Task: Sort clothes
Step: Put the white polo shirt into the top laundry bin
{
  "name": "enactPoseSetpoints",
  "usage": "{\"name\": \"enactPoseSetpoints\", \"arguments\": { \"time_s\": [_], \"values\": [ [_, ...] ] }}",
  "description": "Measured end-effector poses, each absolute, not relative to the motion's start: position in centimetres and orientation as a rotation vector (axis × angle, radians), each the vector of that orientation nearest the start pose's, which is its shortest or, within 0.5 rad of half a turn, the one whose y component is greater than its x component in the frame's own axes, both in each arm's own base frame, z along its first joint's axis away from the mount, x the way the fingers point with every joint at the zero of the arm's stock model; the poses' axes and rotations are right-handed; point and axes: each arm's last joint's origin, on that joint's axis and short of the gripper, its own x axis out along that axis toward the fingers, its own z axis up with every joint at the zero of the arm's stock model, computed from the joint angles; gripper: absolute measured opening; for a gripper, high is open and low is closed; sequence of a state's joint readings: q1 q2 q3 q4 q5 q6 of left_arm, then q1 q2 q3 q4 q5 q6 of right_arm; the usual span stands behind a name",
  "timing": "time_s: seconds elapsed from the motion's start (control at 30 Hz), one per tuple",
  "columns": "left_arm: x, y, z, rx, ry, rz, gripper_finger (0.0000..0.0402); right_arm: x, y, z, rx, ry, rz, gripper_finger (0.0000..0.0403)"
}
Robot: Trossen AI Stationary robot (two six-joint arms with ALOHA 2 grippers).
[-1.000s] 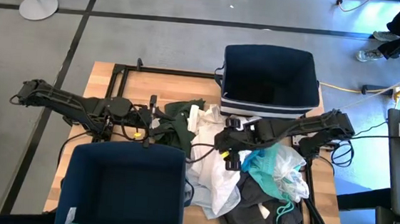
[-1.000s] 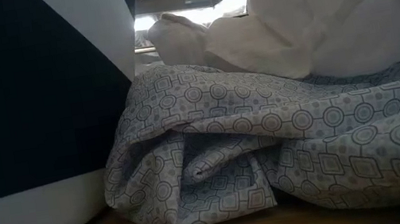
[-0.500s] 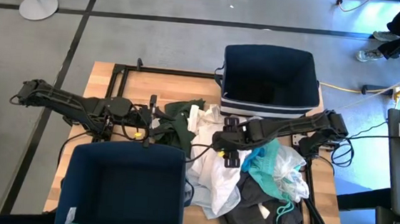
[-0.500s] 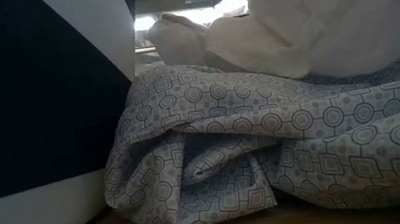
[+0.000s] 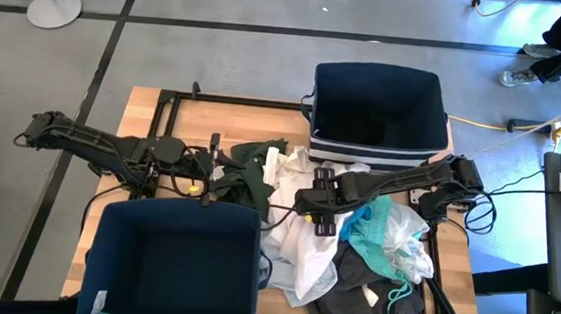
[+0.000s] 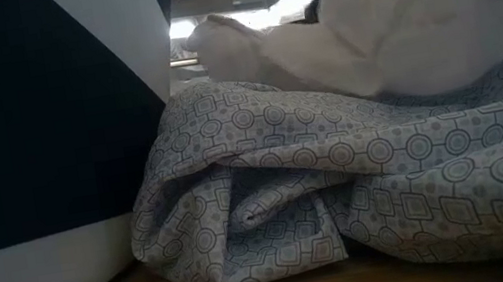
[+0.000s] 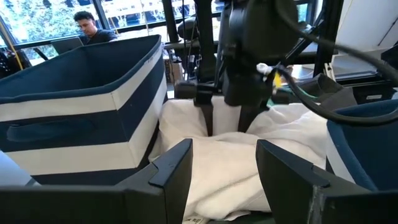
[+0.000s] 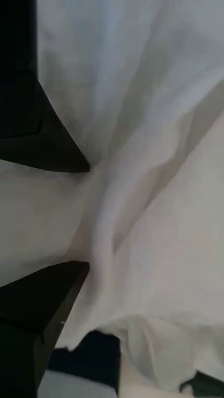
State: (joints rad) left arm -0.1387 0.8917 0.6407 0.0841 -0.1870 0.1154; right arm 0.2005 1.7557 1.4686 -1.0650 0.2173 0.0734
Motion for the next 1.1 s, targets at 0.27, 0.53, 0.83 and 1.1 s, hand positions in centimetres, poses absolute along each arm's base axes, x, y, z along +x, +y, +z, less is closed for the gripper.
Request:
{"name": "enactPoseSetpoints", "arguments": {
  "time_s": [0.27,0.53,0.83,1.1],
  "values": [
    [20.0,-2.3,29.1,0.146,0.164,0.038,0.0166,33.7,6.3,23.4,-0.234,1.28,-0.04,0.0171],
    [20.0,-2.3,29.1,0.149,0.163,0.038,0.0166,33.4,6.0,22.1,-0.256,1.293,-0.027,0.0023],
    [20.0,-2.3,29.1,0.149,0.163,0.038,0.0166,33.4,6.5,23.3,-0.277,1.288,-0.029,0.001],
    [20.0,-2.3,29.1,0.147,0.164,0.038,0.0166,33.0,7.7,27.6,-0.331,1.17,-0.064,0.0012]
  ]
}}
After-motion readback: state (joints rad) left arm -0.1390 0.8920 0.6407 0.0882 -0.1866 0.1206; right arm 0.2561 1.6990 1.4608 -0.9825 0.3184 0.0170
